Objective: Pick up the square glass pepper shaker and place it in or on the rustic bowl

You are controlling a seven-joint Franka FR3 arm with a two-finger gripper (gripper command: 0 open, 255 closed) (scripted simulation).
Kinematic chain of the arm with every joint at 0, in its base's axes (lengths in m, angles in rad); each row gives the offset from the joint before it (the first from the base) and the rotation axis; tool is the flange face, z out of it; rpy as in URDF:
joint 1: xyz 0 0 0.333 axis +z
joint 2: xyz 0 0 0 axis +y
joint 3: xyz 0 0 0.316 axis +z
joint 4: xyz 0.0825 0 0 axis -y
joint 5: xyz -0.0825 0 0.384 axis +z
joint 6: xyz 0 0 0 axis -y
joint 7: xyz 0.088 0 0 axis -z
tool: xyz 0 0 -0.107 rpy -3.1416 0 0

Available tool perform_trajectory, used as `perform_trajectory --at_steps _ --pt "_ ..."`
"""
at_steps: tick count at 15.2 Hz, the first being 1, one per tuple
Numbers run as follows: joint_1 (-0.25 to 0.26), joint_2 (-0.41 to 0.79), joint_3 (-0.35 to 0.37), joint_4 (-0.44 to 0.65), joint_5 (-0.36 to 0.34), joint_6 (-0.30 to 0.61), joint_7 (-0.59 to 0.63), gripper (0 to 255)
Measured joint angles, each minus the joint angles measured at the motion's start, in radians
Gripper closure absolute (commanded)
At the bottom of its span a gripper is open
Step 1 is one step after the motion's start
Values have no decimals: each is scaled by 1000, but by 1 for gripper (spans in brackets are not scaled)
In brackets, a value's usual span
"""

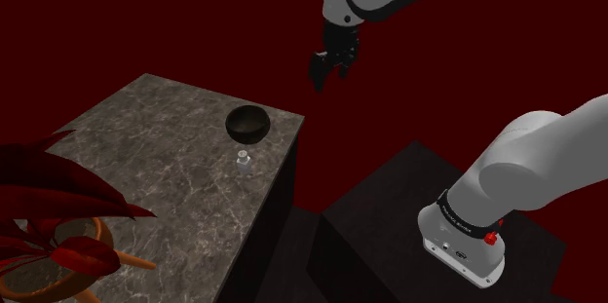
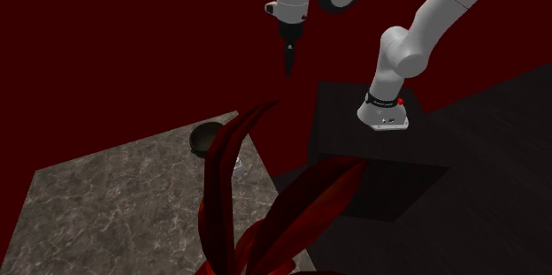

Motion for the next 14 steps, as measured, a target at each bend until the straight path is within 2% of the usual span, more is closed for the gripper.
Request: perform_trajectory --at_steps 7,14 --pt "0 253 74 65 -53 175 85 0" --pt "15 534 110 186 -176 308 197 0"
